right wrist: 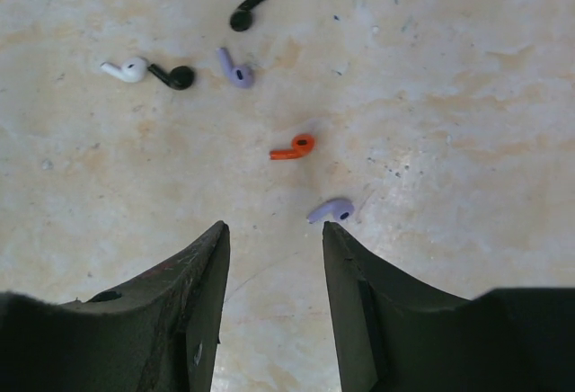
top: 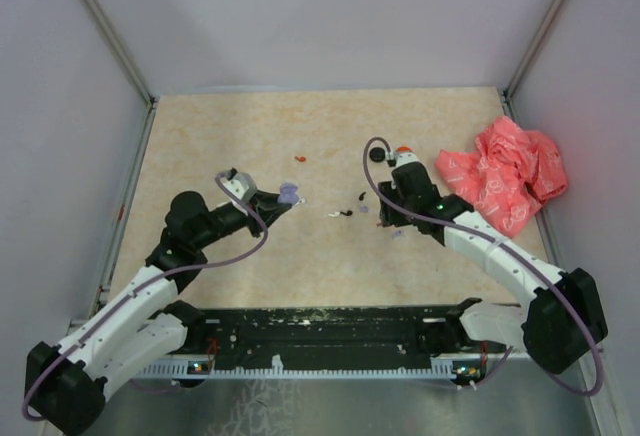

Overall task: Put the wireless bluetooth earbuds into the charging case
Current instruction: Pick up the earbud from the center of the board.

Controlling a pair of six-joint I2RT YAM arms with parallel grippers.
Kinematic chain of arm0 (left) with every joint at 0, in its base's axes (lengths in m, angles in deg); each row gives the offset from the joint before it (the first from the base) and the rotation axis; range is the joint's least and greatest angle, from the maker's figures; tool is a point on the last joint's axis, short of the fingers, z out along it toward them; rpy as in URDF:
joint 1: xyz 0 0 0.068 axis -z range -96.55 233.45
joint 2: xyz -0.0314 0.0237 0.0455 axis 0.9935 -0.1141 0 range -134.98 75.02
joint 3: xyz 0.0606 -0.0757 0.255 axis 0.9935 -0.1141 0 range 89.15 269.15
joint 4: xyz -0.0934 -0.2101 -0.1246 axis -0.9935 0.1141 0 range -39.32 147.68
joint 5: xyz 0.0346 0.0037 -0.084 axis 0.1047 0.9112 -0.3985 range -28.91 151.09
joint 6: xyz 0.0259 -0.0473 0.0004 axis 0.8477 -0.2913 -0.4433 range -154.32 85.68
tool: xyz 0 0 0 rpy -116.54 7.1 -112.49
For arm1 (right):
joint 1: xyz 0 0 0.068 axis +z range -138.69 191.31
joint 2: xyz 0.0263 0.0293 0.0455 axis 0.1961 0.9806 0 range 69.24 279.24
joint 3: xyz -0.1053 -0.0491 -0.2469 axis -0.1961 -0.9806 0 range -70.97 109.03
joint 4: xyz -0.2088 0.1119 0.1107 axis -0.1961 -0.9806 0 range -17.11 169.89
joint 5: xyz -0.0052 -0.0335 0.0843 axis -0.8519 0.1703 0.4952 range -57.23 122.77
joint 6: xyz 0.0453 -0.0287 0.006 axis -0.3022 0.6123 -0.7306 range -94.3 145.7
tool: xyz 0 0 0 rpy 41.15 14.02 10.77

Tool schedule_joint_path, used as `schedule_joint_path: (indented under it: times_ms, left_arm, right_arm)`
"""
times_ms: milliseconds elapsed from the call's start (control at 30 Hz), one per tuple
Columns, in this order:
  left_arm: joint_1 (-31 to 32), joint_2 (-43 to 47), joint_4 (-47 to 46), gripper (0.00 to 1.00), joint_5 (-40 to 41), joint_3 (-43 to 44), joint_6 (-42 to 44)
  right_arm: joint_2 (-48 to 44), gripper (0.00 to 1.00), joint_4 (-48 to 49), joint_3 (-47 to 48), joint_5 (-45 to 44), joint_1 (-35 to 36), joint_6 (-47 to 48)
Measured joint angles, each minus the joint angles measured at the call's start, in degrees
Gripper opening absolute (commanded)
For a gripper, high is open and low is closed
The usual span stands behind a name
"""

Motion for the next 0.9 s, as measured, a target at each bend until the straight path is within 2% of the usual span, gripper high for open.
schedule_joint_path:
  times_ms: [600,900]
  left_arm:
    - [-0.87,-0.07,7.8,0.0,-0.72,2.71,5.55]
    - [-1.09,-1.22,9.35,0.0,-0.96,3.52,5.73]
  right_arm:
    - [7.52,0.36,2.47,-5.92,-8.5,-3.39,-10.95]
    - [11.39,0.3,3.69,-5.95,-9.22,-3.61,-15.02]
